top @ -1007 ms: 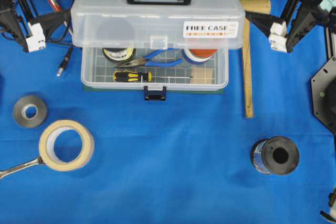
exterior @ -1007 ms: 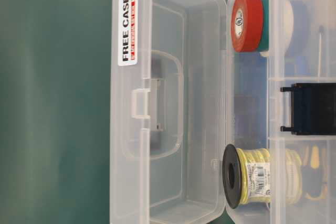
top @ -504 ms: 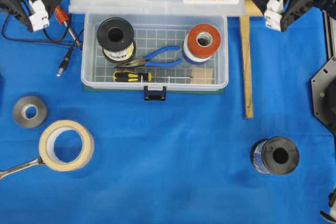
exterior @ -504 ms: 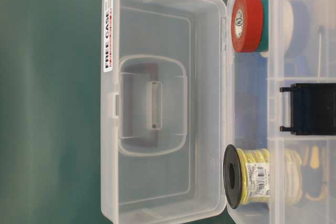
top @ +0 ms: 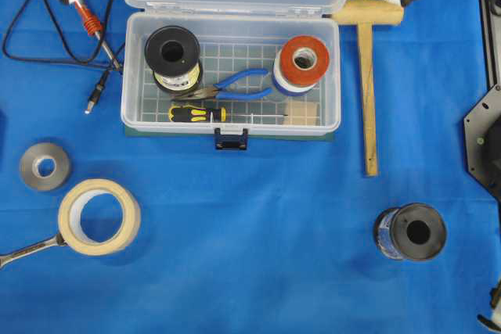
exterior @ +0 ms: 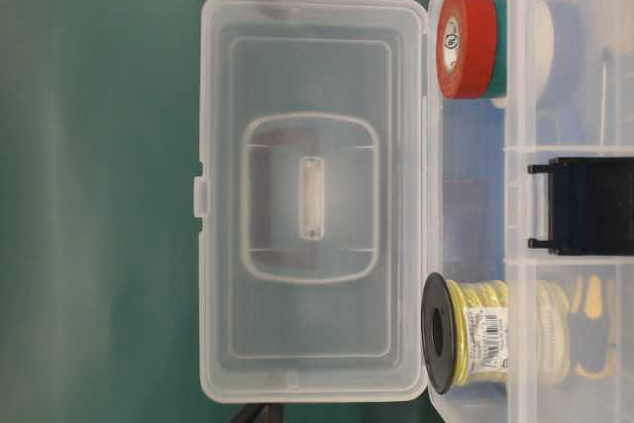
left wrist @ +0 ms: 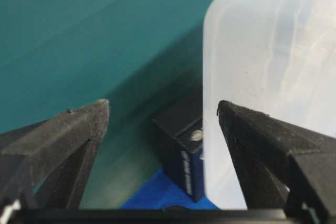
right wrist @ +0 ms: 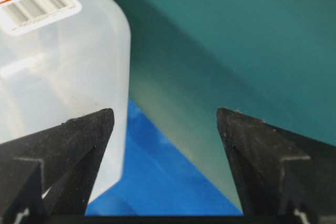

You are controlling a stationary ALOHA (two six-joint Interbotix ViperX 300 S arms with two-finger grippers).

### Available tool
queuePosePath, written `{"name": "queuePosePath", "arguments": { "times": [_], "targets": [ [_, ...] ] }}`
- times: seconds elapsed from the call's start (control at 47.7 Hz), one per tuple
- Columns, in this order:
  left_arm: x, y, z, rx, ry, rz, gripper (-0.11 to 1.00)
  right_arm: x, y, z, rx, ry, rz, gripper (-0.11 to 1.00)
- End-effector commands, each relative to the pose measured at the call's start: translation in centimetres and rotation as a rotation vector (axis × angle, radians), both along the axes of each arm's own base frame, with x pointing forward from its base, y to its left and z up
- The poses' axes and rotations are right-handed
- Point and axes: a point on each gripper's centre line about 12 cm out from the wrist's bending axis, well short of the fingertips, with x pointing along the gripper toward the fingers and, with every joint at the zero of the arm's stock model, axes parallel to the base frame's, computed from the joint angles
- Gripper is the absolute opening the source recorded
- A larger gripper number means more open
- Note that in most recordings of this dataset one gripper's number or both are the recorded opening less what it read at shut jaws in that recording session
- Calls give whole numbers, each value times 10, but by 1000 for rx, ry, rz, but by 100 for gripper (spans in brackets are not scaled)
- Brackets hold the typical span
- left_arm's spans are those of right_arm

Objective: Open the tool box with both arms.

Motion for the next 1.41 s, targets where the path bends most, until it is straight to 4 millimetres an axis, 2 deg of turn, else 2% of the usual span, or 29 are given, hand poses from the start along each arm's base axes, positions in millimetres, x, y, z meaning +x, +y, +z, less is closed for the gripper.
{"name": "queuePosePath", "arguments": {
  "times": [0.0, 0.315, 0.567, 0.713, 0.902, 1.112, 1.238, 1.385],
  "targets": [
    [8, 7, 9, 19, -14, -2, 85, 6, -6, 7, -16, -10, -1, 83],
    [6, 31, -8, -24, 32, 56, 85, 0, -29, -9, 19, 28, -63, 83],
    [5, 34, -9, -34, 42, 65, 85, -1, -29, -12, 26, 35, -66, 83],
    [-3, 34, -13, -49, 57, 82, 85, -4, -28, -13, 31, 38, -70, 83],
    [-24, 29, -18, -68, 73, 120, 85, -24, -22, -14, 36, 42, -102, 83],
    [-47, 14, -17, -55, 58, 146, 85, -51, -5, -11, 35, 39, -134, 83],
    [-55, 4, -15, -44, 43, 147, 85, -62, 5, -9, 32, 36, -139, 83],
    [-58, 1, -13, -40, 33, 148, 85, -65, 10, -6, 28, 28, -140, 83]
  ]
}}
